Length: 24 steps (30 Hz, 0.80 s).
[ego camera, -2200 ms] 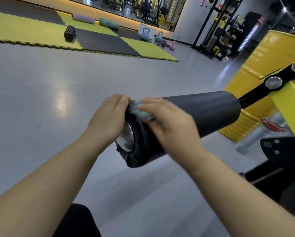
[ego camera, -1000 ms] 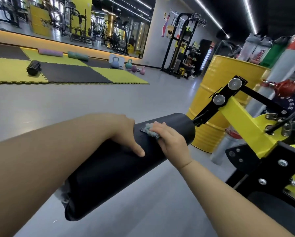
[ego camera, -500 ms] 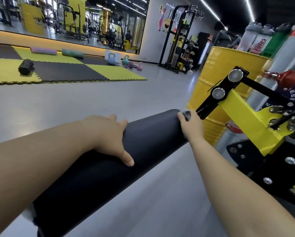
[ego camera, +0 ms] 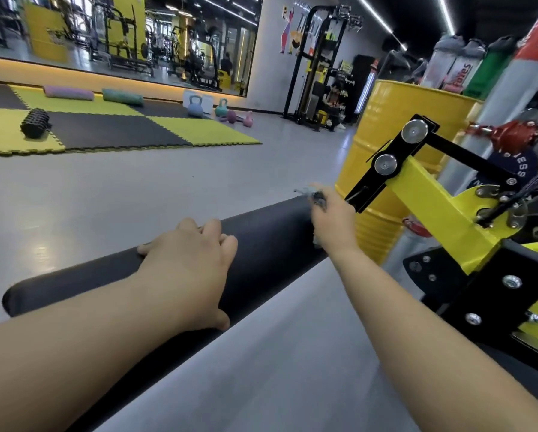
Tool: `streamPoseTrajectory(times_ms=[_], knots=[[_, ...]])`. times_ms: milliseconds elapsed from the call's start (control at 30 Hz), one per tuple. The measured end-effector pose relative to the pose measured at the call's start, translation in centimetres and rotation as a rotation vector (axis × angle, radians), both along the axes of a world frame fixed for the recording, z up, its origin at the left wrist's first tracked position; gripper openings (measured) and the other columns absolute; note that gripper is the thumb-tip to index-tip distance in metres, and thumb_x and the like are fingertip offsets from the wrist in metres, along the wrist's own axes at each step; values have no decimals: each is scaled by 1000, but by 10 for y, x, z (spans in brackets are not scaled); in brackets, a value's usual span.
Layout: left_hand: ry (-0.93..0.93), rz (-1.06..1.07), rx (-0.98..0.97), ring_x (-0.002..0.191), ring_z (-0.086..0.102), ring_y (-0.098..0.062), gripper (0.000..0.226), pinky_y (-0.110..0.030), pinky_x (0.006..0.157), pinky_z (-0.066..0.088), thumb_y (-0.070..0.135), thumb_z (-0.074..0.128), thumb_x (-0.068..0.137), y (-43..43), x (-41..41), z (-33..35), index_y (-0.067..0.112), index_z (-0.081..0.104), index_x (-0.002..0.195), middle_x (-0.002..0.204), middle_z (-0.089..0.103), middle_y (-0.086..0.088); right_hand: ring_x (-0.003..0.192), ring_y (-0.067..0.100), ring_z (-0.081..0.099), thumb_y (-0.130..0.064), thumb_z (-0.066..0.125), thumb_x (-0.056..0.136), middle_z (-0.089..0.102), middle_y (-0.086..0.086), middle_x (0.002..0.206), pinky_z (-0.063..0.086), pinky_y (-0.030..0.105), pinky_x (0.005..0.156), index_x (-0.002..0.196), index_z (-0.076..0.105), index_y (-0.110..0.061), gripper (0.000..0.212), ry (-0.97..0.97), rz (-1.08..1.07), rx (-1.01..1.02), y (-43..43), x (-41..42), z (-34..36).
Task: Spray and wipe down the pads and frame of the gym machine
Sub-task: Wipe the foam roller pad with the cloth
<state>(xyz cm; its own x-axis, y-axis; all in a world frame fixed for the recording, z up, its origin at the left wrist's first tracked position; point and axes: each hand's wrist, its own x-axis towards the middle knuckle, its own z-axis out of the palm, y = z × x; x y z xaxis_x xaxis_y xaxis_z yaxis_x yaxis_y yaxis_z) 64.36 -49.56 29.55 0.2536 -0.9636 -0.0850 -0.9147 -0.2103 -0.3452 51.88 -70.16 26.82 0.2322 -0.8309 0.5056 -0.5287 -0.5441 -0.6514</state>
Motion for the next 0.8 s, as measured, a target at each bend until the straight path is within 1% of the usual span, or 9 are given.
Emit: streamPoseTrajectory(times_ms=[100, 167, 267, 333, 367, 500, 633, 700, 800], knots=[[-12, 7, -8, 99, 40, -24, 83, -42, 77, 53, 72, 54, 71, 0, -3, -3, 17, 26, 126, 116, 32, -4, 95, 36, 57, -14, 43, 94, 64, 14, 98, 45, 38, 75, 102, 63, -15, 21, 52, -183, 119, -27, 1, -3], [-22, 11, -17, 98, 39, -24, 83, -42, 76, 53, 71, 55, 71, -2, -3, -6, 17, 25, 126, 116, 32, -4, 96, 36, 56, -10, 42, 92, 64, 14, 99, 44, 37, 75, 104, 63, -16, 26, 195, -143, 24, -13, 17, -9], [-1, 24, -25, 99, 39, -25, 84, -44, 75, 54, 69, 59, 69, -5, -3, -5, 18, 25, 126, 117, 32, -4, 101, 28, 59, -11, 48, 91, 66, 10, 109, 46, 37, 87, 121, 59, -24, 35, 282, 170, -125, 35, 33, -8], [-12, 15, -34, 103, 39, -27, 86, -44, 73, 54, 69, 59, 69, -6, -5, -7, 17, 24, 128, 118, 32, -5, 99, 19, 59, -14, 54, 92, 66, 4, 111, 45, 28, 88, 131, 50, -25, 41, 254, 423, -55, 52, 30, -2], [-32, 5, -39, 104, 39, -27, 87, -45, 73, 54, 69, 59, 70, -5, -5, -9, 16, 23, 129, 119, 32, -6, 97, 17, 59, -17, 56, 92, 64, 3, 108, 45, 24, 85, 132, 46, -25, 42, 216, 444, -21, 49, 29, 4], [-85, -18, -60, 108, 41, -32, 83, -52, 75, 53, 63, 62, 73, -4, -11, -16, 14, 24, 128, 122, 31, -9, 104, 26, 56, -23, 57, 93, 61, 10, 113, 41, 26, 81, 120, 50, -12, 29, -18, -17, 36, -25, 15, 20], [-83, -13, -52, 108, 42, -36, 86, -57, 76, 53, 61, 65, 72, -7, -13, -18, 13, 23, 129, 122, 30, -12, 107, 36, 53, -14, 46, 95, 60, 18, 116, 38, 35, 78, 115, 55, -7, 24, 317, -231, 61, -39, 23, 5], [-87, -12, -75, 106, 42, -35, 87, -57, 76, 53, 63, 65, 71, -8, -13, -18, 14, 23, 129, 121, 31, -11, 105, 35, 54, -12, 44, 95, 62, 16, 113, 35, 33, 73, 117, 55, -9, 25, 401, -141, -44, -9, 36, 2], [-54, -5, -70, 107, 41, -33, 88, -56, 76, 53, 66, 64, 70, -5, -14, -15, 15, 25, 130, 121, 32, -10, 102, 25, 57, -15, 50, 94, 65, 7, 107, 43, 31, 83, 118, 56, -15, 24, 333, 202, -78, 39, 39, 1]])
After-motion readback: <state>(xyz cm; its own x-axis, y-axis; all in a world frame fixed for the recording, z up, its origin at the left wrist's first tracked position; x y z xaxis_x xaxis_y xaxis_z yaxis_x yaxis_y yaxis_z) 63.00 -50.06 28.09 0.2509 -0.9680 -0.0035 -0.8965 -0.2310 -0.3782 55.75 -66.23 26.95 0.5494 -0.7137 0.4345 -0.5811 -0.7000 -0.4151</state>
